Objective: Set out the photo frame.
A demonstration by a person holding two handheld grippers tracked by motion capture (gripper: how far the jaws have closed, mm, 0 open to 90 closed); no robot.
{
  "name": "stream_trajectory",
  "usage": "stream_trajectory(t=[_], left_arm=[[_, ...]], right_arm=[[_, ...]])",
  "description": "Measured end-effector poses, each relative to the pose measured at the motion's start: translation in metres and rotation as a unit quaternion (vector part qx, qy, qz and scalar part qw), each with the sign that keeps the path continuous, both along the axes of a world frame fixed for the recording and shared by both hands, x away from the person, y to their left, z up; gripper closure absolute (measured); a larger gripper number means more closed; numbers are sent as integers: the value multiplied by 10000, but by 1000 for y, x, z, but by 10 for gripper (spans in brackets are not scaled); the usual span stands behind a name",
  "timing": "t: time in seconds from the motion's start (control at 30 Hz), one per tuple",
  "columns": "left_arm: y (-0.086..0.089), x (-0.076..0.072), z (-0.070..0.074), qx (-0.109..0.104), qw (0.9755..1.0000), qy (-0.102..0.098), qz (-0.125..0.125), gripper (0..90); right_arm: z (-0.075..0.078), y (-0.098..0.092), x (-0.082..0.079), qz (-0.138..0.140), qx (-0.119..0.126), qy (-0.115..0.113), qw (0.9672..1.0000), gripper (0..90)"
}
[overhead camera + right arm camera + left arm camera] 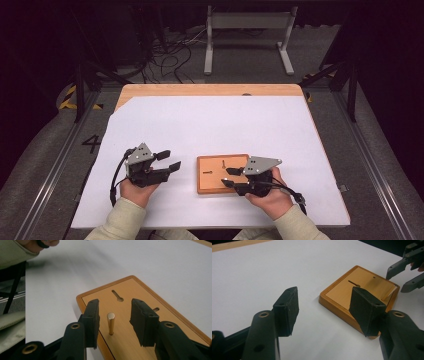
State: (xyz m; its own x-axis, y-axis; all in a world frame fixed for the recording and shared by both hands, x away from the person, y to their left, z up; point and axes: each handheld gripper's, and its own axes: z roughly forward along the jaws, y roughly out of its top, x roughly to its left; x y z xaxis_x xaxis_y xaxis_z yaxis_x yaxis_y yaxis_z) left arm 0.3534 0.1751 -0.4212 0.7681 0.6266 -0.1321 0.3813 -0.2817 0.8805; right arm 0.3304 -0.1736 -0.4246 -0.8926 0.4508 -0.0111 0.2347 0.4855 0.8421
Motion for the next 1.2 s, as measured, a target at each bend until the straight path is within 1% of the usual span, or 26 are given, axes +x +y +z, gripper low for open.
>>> stream_trajectory(t=[0.1,0.13,0.17,0.3,0.4,0.43,0.47,0.5,0.57,0.67,0.83,0.9,1.0,1.07,1.2], left_arm=[[-1,1,-1,17,10000,23,-12,400],[-1,0,-1,12,10000,50,-2,399],[-1,1,-1,26,10000,31,-23,399],[-2,1,-2,21,10000,61,-26,397],[-2,1,-2,46,10000,50,-36,397],[-2,1,-2,45,10000,48,-40,397],[-2,1,-2,52,10000,53,-47,397],[-2,1,-2,58,10000,57,-46,397],[-2,1,-2,58,10000,59,-46,396],[-3,1,-2,32,9999,107,-33,396],[-3,1,-2,51,9999,89,-47,396],[-3,1,-2,53,9999,89,-49,396],[-3,1,-2,55,9999,87,-53,395],[-3,1,-2,52,9999,90,-55,394],[-3,1,-2,60,9999,95,-72,394]], right_arm=[[-6,4,2,112,-156,56,9998,621],[-7,5,2,132,-178,65,9997,631],[-9,5,2,148,-209,78,9996,642],[-14,8,3,236,-347,32,9991,693],[-16,10,4,282,-405,39,9988,735],[-17,10,4,305,-439,-1,9986,765],[-17,11,4,325,-481,-41,9983,822],[-16,11,3,307,-541,-123,9980,833],[-16,11,3,307,-559,-163,9978,836],[-15,14,1,264,-661,-219,9972,837],[-15,14,1,272,-681,-246,9970,837],[-15,14,-1,307,-741,-350,9962,837],[-16,13,-1,350,-759,-452,9955,836],[-16,13,-2,408,-799,-548,9945,834],[-16,14,-6,553,-945,-830,9905,832]])
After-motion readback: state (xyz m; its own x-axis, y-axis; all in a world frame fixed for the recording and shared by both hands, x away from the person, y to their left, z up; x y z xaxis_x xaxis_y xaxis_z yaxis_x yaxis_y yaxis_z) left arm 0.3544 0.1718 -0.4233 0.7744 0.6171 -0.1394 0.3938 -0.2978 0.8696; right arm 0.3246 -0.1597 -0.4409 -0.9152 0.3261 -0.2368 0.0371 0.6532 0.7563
